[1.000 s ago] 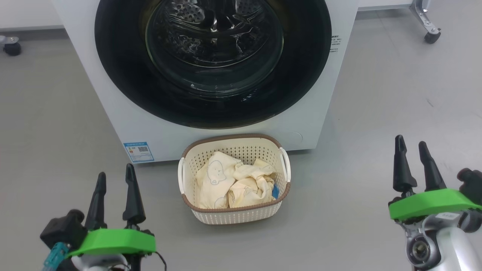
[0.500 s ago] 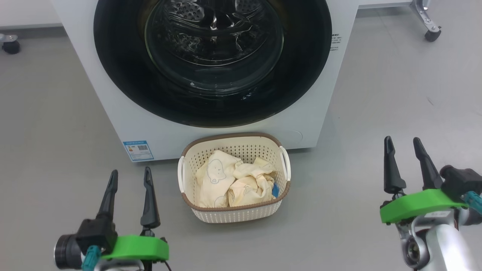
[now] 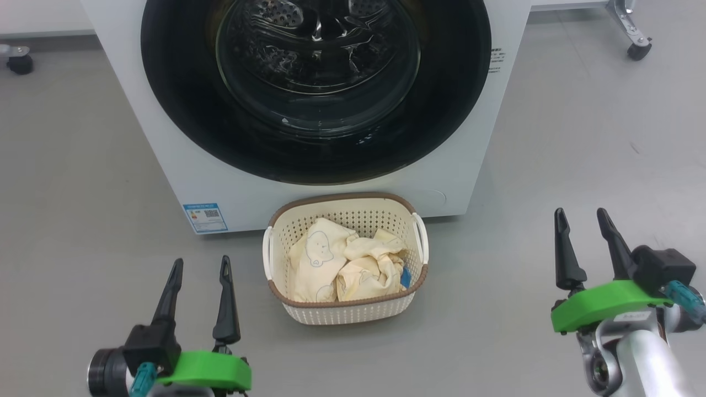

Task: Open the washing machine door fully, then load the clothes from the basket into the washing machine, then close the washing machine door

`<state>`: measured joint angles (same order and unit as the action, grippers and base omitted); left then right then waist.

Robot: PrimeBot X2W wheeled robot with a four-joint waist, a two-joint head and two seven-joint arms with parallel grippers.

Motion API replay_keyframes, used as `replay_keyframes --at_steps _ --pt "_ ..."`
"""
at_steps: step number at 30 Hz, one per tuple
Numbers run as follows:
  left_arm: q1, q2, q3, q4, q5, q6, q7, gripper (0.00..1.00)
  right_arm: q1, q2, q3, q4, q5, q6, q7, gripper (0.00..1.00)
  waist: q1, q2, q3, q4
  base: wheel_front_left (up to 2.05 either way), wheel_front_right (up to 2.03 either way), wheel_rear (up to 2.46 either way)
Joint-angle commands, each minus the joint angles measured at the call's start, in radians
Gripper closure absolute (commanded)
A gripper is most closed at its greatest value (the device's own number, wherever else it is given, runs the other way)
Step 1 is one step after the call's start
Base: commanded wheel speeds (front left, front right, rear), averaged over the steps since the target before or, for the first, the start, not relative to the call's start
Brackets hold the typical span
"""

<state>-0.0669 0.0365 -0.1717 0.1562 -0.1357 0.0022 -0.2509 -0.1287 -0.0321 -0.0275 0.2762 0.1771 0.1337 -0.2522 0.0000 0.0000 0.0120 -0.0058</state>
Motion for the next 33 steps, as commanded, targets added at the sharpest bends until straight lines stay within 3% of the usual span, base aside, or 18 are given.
replay_keyframes --at_steps 1,33 --pt "-0.054 0.014 0.029 -0.027 -0.008 0.006 -0.011 0.00 -0.050 -0.018 0.025 -0.025 -0.006 -0.003 -0.010 0.00 0.0000 0.0000 0.000 0.000 0.00 0.00 0.00" --pt "-0.056 0.014 0.021 0.042 -0.036 -0.004 -0.011 0.00 -0.057 -0.018 0.030 0.025 -0.023 -0.003 -0.010 0.00 0.0000 0.0000 -0.009 0.001 0.00 0.00 0.00"
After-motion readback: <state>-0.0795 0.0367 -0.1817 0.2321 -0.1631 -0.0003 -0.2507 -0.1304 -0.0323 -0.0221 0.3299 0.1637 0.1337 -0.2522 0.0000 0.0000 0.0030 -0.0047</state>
